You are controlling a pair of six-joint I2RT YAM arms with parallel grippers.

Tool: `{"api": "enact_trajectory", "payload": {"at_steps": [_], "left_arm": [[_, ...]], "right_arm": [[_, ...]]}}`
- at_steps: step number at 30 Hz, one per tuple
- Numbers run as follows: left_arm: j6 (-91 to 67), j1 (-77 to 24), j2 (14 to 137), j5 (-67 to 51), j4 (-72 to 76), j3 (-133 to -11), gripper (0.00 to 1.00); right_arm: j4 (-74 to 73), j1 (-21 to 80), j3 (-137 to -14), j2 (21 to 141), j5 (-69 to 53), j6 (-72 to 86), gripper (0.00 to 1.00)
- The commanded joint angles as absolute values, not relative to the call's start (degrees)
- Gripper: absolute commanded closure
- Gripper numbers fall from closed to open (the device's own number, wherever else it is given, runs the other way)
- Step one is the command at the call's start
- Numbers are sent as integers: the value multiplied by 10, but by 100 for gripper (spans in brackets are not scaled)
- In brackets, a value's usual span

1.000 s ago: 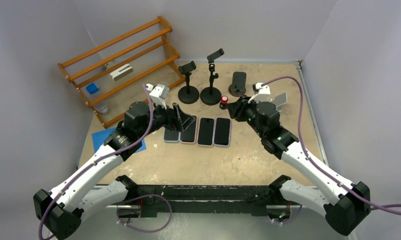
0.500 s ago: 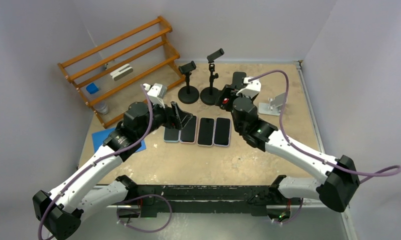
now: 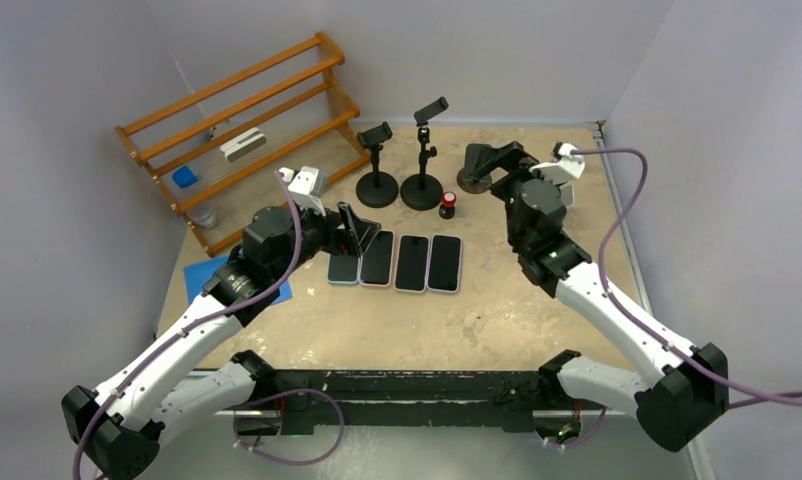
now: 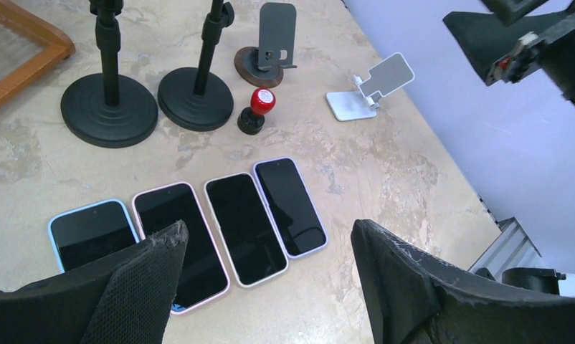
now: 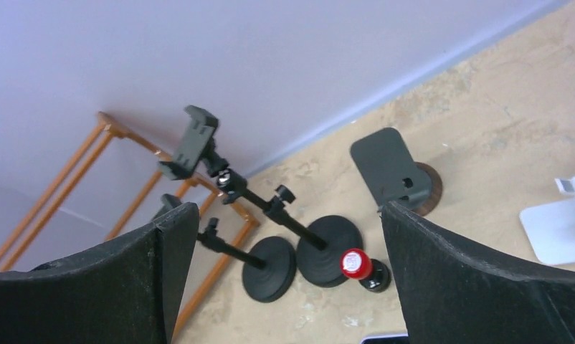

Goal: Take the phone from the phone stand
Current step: Reset both arms

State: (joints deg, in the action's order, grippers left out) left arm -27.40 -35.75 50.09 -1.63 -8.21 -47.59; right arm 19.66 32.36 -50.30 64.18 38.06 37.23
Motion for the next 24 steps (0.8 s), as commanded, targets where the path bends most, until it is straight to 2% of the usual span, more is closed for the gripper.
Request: {"api": "enact_trajectory", "payload": {"at_steps": [1, 11, 14, 17, 24], "left_arm": [[-268, -365, 485, -4, -59, -506, 17], [-242, -368, 507, 25, -115, -547, 13], [-228, -368, 494, 18, -111, -544, 9], [-211, -369, 467, 3, -88, -529, 8], [-208, -369, 432, -1, -70, -520, 7]], "right_arm": [[187, 313, -527, 601, 278, 339, 1], [186, 313, -524, 468, 233, 259, 1], [202, 314, -512, 420, 189, 237, 1], [202, 313, -505, 380, 153, 222, 1], [191, 314, -473, 310, 169, 206, 1]]}}
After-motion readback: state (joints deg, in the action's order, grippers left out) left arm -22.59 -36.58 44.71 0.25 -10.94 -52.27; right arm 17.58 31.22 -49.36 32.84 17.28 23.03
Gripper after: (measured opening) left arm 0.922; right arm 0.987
